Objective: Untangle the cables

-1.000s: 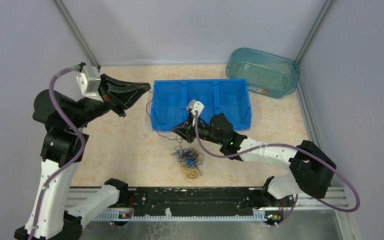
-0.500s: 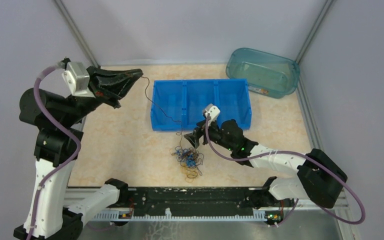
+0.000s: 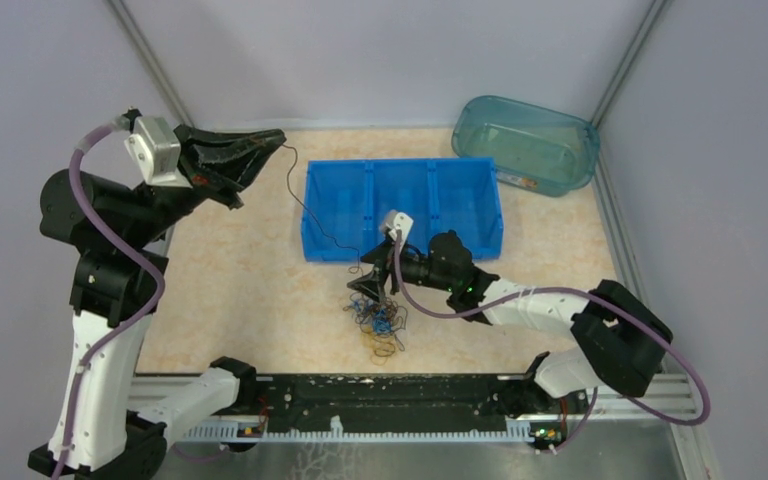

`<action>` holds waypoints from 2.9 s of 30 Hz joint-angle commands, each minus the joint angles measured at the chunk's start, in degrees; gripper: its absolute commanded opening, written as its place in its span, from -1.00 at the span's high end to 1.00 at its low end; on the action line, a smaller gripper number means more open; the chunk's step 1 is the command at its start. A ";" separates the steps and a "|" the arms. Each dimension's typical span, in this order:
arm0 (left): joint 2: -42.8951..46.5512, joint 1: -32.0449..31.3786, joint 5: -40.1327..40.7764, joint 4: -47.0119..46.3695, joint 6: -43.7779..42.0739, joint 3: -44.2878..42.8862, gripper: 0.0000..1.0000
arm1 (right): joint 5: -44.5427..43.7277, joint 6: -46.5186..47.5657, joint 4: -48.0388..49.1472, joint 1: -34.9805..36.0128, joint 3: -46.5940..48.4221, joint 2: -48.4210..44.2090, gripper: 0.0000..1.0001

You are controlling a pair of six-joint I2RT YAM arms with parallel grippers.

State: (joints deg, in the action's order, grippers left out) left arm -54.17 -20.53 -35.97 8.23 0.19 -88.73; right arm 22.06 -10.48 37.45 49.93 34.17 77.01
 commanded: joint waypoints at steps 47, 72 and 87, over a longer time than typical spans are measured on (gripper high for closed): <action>8.49 -0.83 -22.28 6.19 -5.86 47.42 -0.36 | 5.97 -10.92 6.92 4.73 13.03 -5.65 1.00; 9.17 -2.79 -21.55 5.24 -1.58 46.64 1.00 | 2.73 -13.68 9.30 6.68 10.98 -6.62 -0.12; 8.92 -2.84 -20.15 1.58 7.33 36.96 1.00 | -1.08 -11.04 8.75 6.99 -5.29 -17.54 -0.37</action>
State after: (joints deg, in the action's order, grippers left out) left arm -45.34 -23.11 -56.07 12.60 3.01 -50.17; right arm 20.67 -22.11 42.57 56.12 27.68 57.39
